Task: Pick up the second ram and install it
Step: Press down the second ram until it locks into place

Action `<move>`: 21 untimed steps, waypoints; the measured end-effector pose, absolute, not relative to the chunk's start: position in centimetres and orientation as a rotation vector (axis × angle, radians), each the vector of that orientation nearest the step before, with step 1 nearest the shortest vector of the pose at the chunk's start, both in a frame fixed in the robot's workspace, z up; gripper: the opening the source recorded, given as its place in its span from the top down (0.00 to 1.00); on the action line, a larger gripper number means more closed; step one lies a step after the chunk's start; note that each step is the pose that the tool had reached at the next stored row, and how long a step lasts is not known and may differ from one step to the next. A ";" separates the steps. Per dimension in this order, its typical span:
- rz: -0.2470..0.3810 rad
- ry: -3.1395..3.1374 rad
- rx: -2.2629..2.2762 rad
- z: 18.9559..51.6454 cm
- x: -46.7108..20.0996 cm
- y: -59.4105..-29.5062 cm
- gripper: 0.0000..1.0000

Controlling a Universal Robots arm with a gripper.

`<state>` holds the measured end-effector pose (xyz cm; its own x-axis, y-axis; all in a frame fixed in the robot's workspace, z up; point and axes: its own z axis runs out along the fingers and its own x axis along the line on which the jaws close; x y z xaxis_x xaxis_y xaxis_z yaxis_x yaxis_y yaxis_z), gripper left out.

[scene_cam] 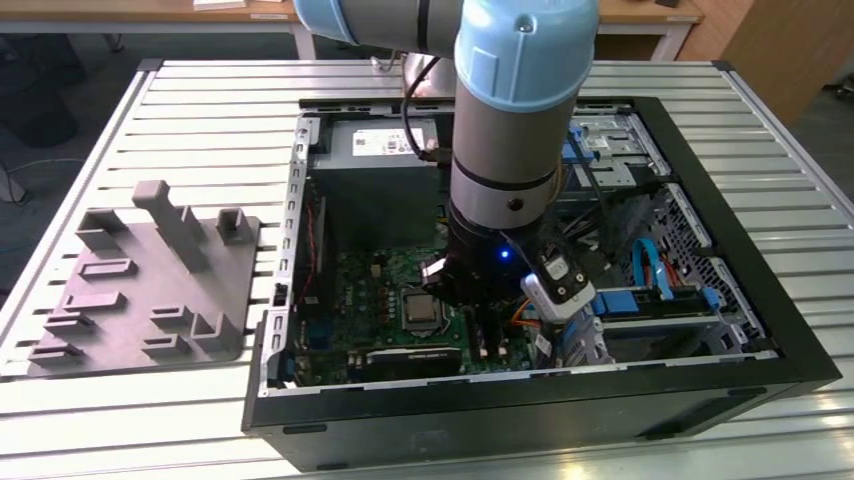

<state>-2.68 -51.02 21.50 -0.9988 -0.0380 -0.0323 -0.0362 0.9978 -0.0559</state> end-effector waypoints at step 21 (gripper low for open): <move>-0.086 3.106 -0.058 23.2 -2.6 -49.4 0.90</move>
<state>-2.62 -49.42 23.18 -0.9987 -0.0382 -0.0329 -0.0363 0.9978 -0.0558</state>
